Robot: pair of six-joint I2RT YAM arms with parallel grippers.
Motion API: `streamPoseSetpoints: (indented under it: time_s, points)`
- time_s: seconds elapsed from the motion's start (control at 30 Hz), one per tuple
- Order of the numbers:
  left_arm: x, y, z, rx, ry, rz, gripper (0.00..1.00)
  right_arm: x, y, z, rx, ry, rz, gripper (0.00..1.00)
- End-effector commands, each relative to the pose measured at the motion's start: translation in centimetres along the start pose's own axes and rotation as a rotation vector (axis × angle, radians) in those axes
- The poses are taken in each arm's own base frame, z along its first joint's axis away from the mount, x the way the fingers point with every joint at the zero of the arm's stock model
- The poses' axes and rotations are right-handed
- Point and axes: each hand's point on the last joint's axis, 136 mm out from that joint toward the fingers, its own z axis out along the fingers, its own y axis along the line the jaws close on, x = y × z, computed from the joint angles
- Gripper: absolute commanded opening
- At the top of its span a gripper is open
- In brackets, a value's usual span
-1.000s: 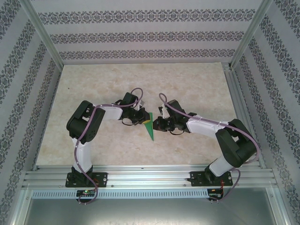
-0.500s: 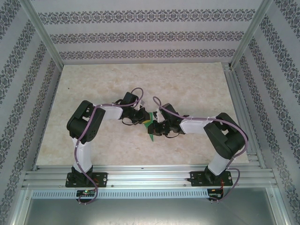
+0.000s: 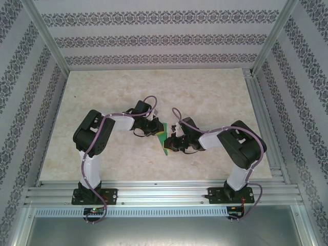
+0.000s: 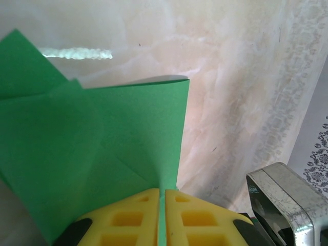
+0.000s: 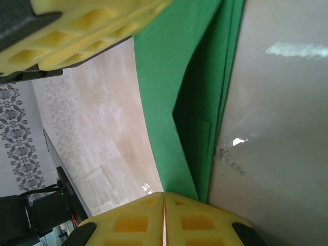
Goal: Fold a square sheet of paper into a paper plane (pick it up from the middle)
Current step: Fold the wing for the fifth time at the center of the table.
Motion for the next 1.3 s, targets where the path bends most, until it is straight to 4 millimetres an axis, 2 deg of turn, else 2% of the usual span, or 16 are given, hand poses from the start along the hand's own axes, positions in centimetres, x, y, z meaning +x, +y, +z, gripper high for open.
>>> streamPoseSetpoints:
  time_s: [0.0, 0.2, 0.33, 0.43, 0.57, 0.7, 0.93, 1.1, 1.27]
  points:
    - [0.3, 1.8, 0.5, -0.069, 0.012, -0.019, 0.13, 0.6, -0.4, 0.4, 0.0, 0.012, 0.006, 0.09]
    - [0.3, 1.7, 0.4, -0.07, 0.012, -0.017, 0.13, 1.8, -0.1, -0.6, 0.051, 0.033, -0.027, 0.09]
    - [0.3, 1.7, 0.4, -0.068, 0.011, -0.018, 0.13, 2.0, 1.3, -1.0, 0.023, 0.025, -0.046, 0.1]
    - [0.3, 1.6, 0.4, -0.068, 0.009, -0.018, 0.13, 1.4, 2.4, -1.8, 0.017, -0.014, -0.065, 0.14]
    - [0.4, 1.7, 0.3, -0.07, 0.01, -0.013, 0.13, -0.2, 1.4, -3.2, 0.092, -0.103, -0.05, 0.13]
    - [0.5, 1.6, 0.2, -0.069, 0.012, -0.01, 0.13, -1.9, 2.2, -4.0, 0.009, -0.171, -0.01, 0.13]
    - [0.6, 1.5, 0.0, -0.069, 0.009, -0.004, 0.13, -2.5, 3.2, -3.5, -0.028, -0.154, -0.004, 0.13]
    - [0.5, 1.5, -0.1, -0.068, 0.007, -0.004, 0.13, -1.7, 3.7, -1.8, -0.054, -0.095, -0.01, 0.13]
    - [0.5, 1.4, -0.2, -0.067, 0.002, -0.002, 0.13, -0.7, 2.2, -0.3, -0.021, -0.044, 0.011, 0.13]
